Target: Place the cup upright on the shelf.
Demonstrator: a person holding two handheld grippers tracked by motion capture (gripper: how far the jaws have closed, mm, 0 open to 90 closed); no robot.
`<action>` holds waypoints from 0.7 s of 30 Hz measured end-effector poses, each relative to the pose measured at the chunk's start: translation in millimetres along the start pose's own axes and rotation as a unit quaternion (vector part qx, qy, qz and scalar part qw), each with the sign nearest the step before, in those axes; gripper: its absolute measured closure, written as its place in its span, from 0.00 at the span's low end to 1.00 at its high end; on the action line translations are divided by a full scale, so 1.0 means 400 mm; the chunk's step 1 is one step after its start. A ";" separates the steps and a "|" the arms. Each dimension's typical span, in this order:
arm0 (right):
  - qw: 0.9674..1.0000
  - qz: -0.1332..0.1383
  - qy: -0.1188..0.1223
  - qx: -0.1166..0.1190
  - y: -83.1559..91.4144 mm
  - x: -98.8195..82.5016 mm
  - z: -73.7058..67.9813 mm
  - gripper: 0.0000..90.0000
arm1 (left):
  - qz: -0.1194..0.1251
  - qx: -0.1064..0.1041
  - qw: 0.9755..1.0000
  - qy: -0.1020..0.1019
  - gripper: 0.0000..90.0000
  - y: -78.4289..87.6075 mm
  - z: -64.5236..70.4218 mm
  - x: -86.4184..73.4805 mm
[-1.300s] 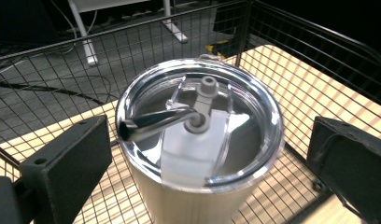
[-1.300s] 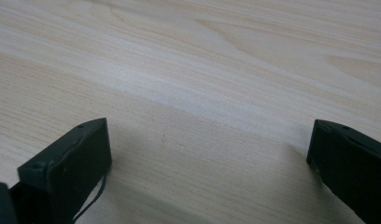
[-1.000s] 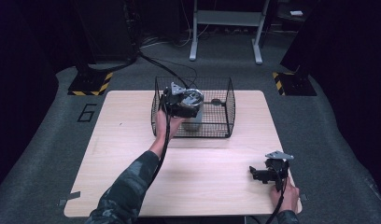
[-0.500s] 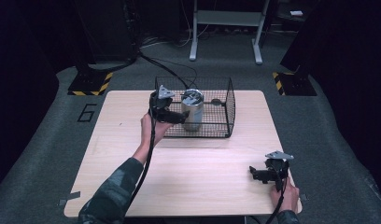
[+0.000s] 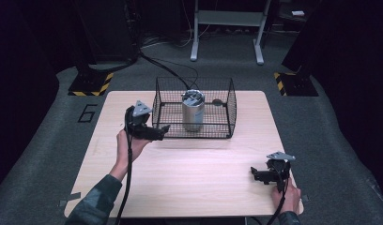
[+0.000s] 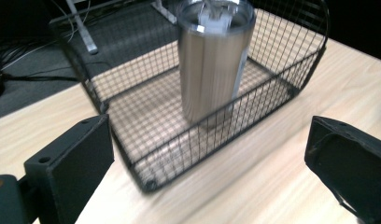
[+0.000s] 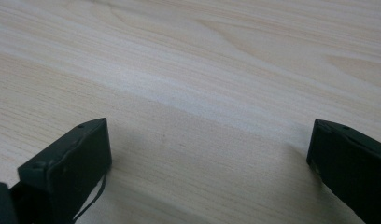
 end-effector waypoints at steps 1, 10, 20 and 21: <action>1.000 0.001 0.000 0.000 0.000 0.000 0.000 0.00 | -0.001 0.002 1.000 0.000 0.02 0.009 -0.002 -0.016; 1.000 0.000 0.000 0.000 0.000 0.000 0.000 0.00 | -0.018 0.029 0.999 0.026 0.01 0.058 -0.038 -0.183; 1.000 -0.001 -0.003 0.000 0.000 0.000 -0.001 0.00 | -0.048 0.056 0.991 0.107 0.00 0.056 -0.121 -0.411; 1.000 -0.001 -0.003 0.000 0.000 -0.001 -0.001 0.00 | -0.051 0.061 0.991 0.112 0.00 0.055 -0.128 -0.427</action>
Point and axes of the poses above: each handheld gripper's, and its own axes: y roughly backward along the jaws, x roughly out of its top, z roughly to its right, the point moved 8 cm from there along -y, roughly forward along the jaws, and after that the axes turned 12 degrees about -z, right-handed, at the moved point
